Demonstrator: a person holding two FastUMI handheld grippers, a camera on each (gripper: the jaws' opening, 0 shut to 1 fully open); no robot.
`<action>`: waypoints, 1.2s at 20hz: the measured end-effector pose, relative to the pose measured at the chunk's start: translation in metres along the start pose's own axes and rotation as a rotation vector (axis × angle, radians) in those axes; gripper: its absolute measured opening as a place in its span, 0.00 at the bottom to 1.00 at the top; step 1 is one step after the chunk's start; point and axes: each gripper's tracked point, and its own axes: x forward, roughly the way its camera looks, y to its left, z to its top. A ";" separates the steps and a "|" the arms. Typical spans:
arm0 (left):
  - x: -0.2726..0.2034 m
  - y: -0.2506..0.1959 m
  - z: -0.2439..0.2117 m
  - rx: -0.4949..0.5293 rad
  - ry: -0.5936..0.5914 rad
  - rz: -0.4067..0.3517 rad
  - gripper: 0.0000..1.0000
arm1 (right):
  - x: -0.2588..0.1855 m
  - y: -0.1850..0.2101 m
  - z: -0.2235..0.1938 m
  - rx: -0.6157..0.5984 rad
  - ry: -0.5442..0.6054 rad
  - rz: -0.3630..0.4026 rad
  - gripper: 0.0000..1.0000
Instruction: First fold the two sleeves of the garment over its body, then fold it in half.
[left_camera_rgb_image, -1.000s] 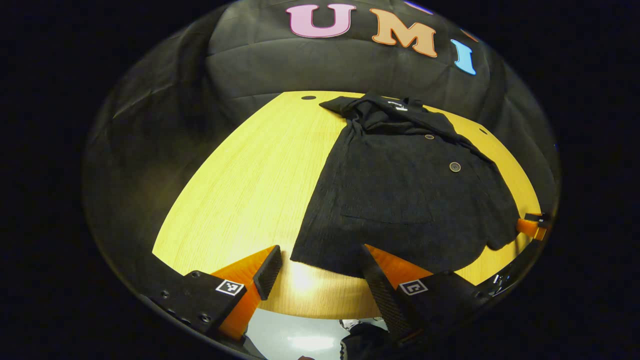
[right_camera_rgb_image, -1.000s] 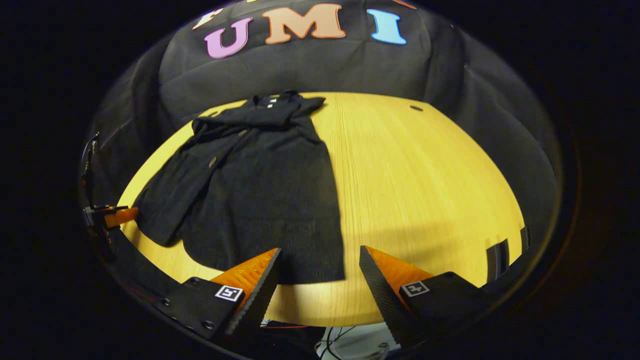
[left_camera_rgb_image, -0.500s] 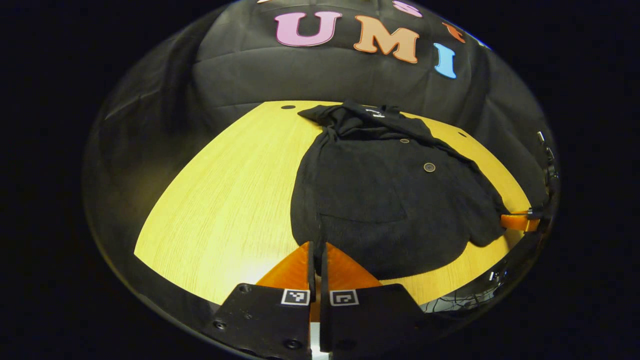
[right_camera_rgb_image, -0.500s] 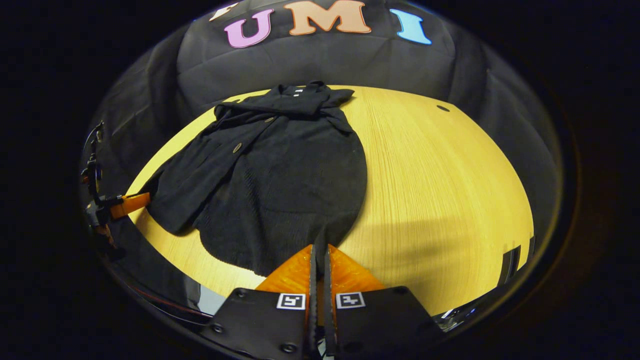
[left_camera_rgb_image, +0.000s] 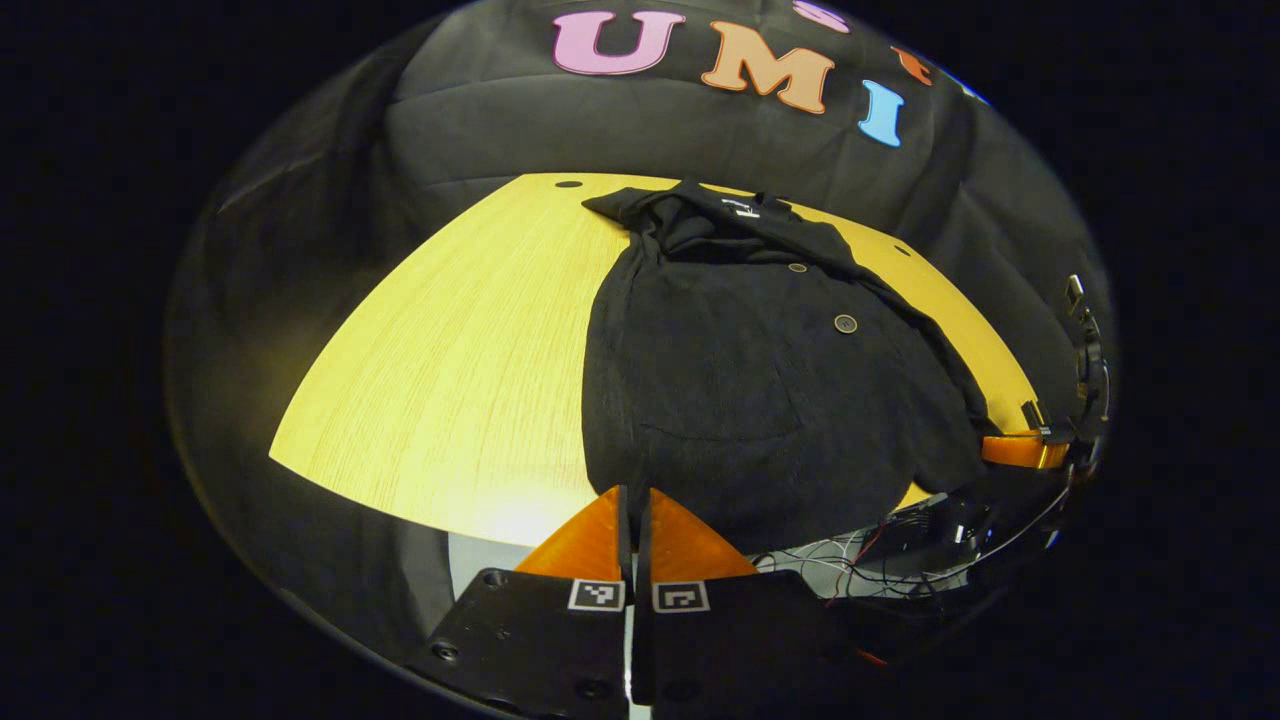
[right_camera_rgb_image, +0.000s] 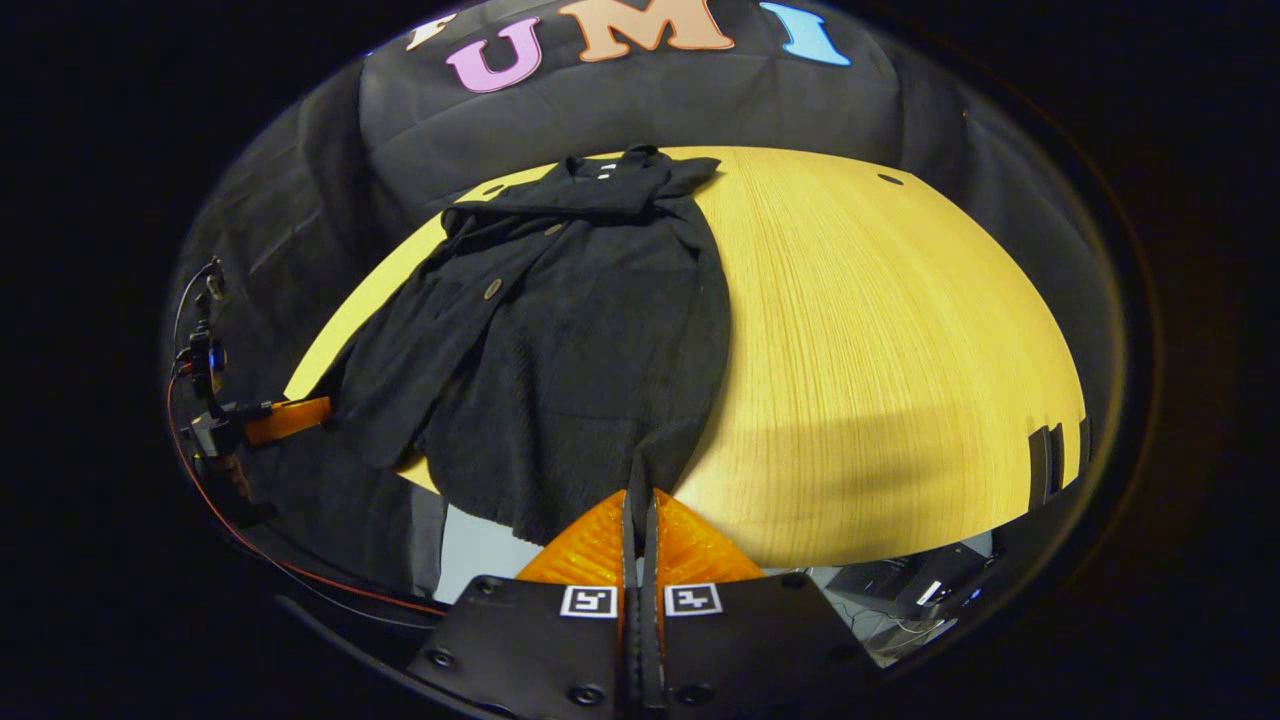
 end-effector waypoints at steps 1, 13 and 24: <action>-0.009 -0.006 0.007 -0.008 -0.011 -0.024 0.00 | -0.013 0.000 0.007 0.005 -0.037 0.007 0.04; -0.062 -0.015 0.202 0.039 -0.372 -0.066 0.00 | -0.101 0.031 0.204 0.073 -0.490 0.099 0.03; -0.007 -0.006 0.362 0.047 -0.530 -0.014 0.00 | -0.066 -0.002 0.365 0.109 -0.629 0.107 0.03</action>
